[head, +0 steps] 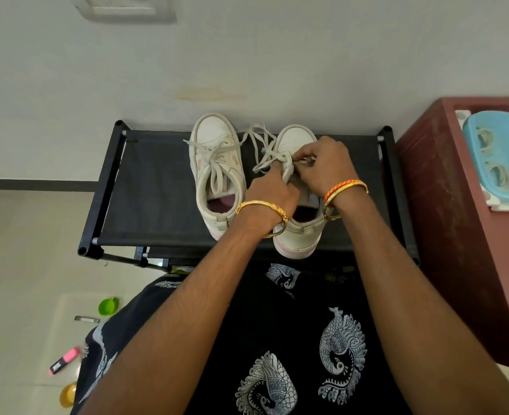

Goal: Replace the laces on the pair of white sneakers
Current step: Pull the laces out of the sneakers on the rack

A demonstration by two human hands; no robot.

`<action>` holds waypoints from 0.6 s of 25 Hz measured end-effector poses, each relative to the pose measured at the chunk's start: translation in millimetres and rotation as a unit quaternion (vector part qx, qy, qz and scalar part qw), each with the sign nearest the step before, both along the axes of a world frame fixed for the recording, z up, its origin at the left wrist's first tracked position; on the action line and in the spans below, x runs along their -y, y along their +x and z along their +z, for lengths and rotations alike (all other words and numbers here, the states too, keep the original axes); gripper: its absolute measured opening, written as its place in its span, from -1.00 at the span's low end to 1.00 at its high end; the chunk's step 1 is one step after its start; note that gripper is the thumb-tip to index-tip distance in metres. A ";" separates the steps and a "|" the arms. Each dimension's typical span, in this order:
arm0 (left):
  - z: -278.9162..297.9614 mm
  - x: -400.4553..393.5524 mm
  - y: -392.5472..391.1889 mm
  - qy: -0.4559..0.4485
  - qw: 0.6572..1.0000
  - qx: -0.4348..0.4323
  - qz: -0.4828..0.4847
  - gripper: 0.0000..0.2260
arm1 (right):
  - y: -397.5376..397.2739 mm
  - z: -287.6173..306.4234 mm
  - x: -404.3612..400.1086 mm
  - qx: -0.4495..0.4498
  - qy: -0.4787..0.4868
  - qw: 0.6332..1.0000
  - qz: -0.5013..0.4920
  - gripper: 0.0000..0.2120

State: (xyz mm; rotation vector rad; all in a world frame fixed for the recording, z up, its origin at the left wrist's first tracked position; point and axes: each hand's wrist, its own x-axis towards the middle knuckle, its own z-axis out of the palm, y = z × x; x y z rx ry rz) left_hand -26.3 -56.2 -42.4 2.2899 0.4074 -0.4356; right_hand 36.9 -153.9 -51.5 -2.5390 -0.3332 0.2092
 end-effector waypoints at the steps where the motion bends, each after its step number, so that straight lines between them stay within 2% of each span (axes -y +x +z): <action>1: -0.2 -0.2 0.3 0.001 1.000 0.000 0.000 -0.60 | 0.9 -1.1 0.2 0.007 0.009 1.000 -0.007 -0.84; 5: -1.0 -0.7 1.2 -0.004 1.000 0.000 0.005 -0.60 | 2.9 -10.0 2.1 -0.007 0.074 0.995 -0.062 -0.95; 8: -2.7 0.3 2.0 -0.009 1.000 -0.004 0.012 -0.56 | 5.4 -3.8 6.2 -0.039 0.221 0.961 -0.165 -0.84; 11: -3.6 -0.9 2.4 -0.002 1.000 -0.004 0.011 -0.53 | 6.0 4.8 6.6 -0.119 0.435 0.854 -0.260 -0.79; 13: -4.1 -1.1 1.9 -0.002 1.000 -0.004 0.012 -0.51 | 8.3 6.6 6.6 -0.183 0.517 0.783 -0.294 -0.82; 15: -3.7 -1.0 1.8 -0.008 1.000 -0.005 0.018 -0.49 | 15.6 7.4 11.1 -0.239 0.616 0.685 -0.307 -0.80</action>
